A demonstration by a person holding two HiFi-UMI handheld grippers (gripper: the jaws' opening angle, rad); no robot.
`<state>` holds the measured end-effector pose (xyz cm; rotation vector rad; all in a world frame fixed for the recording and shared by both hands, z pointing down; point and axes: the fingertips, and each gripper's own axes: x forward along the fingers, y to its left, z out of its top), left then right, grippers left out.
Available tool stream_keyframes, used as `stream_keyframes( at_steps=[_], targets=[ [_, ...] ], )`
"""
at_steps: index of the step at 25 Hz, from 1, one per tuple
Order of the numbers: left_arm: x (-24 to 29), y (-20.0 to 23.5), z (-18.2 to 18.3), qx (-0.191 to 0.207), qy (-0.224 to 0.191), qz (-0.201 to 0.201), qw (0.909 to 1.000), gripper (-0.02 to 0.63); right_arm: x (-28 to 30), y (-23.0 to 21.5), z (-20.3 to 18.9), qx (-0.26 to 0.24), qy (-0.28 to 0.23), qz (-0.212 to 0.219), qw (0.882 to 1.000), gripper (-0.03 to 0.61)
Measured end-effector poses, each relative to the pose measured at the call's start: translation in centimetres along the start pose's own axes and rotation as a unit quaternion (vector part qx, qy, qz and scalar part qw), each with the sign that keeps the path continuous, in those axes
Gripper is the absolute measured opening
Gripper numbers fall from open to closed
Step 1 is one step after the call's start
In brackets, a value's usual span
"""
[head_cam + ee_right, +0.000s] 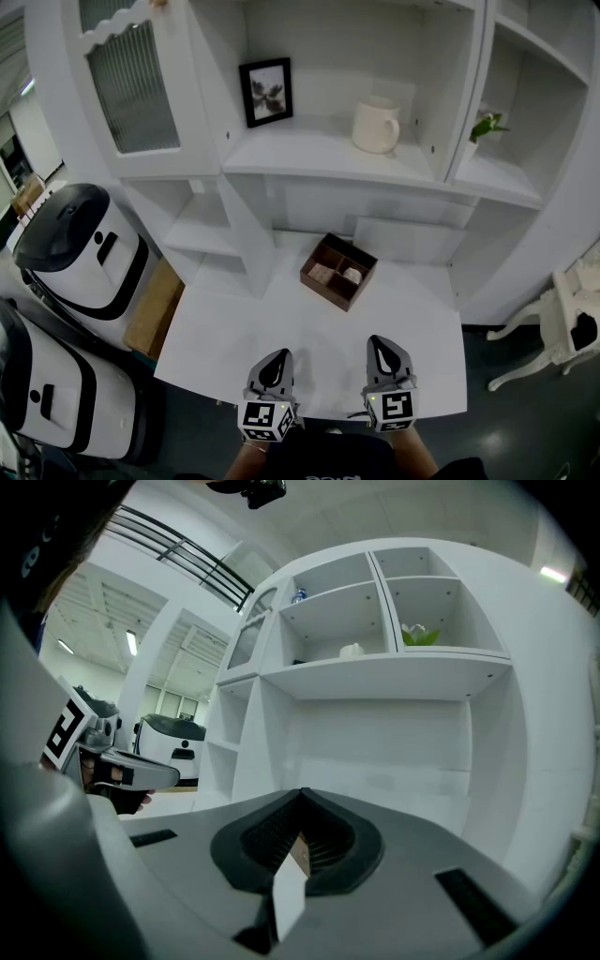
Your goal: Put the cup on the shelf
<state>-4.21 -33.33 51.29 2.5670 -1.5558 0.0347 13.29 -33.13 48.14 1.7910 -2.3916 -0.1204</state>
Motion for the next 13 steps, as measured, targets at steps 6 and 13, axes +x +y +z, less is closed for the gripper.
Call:
stream_keyframes(
  at_steps=[6,13],
  targets=[
    [0.12,0.04,-0.1,-0.002,0.0,-0.001,1.0,0.003,0.07,-0.02,-0.03,-0.005,0.002,-0.001,1.0,0.008],
    [0.2,-0.09,-0.35,0.002,0.004,-0.003,1.0,0.003,0.27,0.01,-0.28,-0.011,0.007,-0.002,1.0,0.008]
  ],
)
